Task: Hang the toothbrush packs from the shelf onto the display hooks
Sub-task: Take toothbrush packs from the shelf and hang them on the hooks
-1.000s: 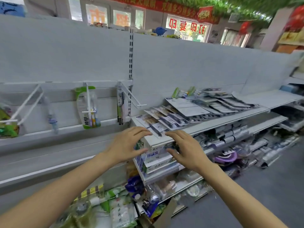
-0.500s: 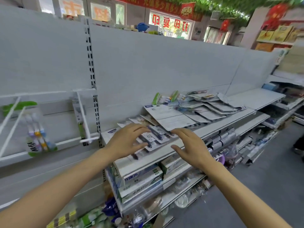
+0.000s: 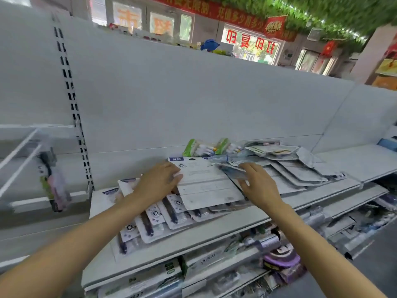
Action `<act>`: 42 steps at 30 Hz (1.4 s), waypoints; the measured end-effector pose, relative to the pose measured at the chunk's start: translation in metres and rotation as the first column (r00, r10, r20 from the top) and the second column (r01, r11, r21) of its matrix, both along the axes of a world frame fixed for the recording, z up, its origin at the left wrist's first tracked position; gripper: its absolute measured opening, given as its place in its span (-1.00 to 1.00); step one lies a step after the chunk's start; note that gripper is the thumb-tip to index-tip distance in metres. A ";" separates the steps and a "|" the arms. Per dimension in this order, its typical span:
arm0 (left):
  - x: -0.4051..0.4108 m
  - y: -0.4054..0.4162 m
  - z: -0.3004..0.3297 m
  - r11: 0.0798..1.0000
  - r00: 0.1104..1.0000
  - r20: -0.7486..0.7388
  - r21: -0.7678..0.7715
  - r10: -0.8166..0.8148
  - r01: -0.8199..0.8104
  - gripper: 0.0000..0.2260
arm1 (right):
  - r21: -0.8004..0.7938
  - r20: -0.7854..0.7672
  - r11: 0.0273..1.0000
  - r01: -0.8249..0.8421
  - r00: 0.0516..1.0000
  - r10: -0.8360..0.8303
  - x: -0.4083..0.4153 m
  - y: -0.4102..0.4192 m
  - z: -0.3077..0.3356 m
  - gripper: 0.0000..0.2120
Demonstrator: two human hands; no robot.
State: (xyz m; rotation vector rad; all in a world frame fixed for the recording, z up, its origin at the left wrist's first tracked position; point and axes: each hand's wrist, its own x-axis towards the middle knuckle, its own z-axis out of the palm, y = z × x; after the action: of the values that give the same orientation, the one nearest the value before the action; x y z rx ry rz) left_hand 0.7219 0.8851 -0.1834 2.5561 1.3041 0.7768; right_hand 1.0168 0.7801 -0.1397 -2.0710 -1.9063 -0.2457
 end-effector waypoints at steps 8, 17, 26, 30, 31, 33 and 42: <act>0.049 0.019 -0.005 0.895 0.933 0.047 -0.303 0.357 -0.328 -0.16 | -0.139 0.009 0.988 0.072 0.997 -0.072 0.067 0.058 -0.022 -0.58; 0.056 0.020 -0.004 0.872 0.902 0.138 -0.348 0.410 -0.343 -0.65 | -0.014 -0.096 0.999 0.047 0.994 -0.048 0.109 0.077 -0.034 -0.79; 0.066 -0.002 0.020 0.818 0.549 0.654 -0.567 0.520 -0.099 -0.52 | 0.216 -0.558 0.976 -0.002 0.820 0.126 0.102 0.064 -0.006 -0.87; 0.063 -0.014 0.026 0.795 0.440 0.707 -0.607 0.553 -0.024 -0.56 | 0.326 -0.814 0.945 -0.035 0.498 0.300 0.085 0.058 0.014 -0.80; 0.060 -0.017 0.027 0.796 0.428 0.712 -0.605 0.556 -0.027 -0.57 | 0.350 -0.832 0.936 -0.039 0.447 0.330 0.081 0.057 0.018 -0.79; 0.051 -0.023 0.030 0.794 0.407 0.717 -0.606 0.567 -0.039 -0.56 | 0.387 -0.841 0.922 -0.026 0.399 0.365 0.070 0.057 0.026 -0.79; -0.022 -0.053 0.043 0.792 0.374 0.741 -0.610 0.558 0.024 -0.65 | 0.497 -0.856 0.862 0.098 0.216 0.469 0.013 0.053 0.060 -0.84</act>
State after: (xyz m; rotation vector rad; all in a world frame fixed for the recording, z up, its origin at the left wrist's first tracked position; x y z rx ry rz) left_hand 0.7003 0.8325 -0.1402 1.0547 1.2505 1.3493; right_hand 1.0293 0.8328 -0.0797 -1.0508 -1.0451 0.5467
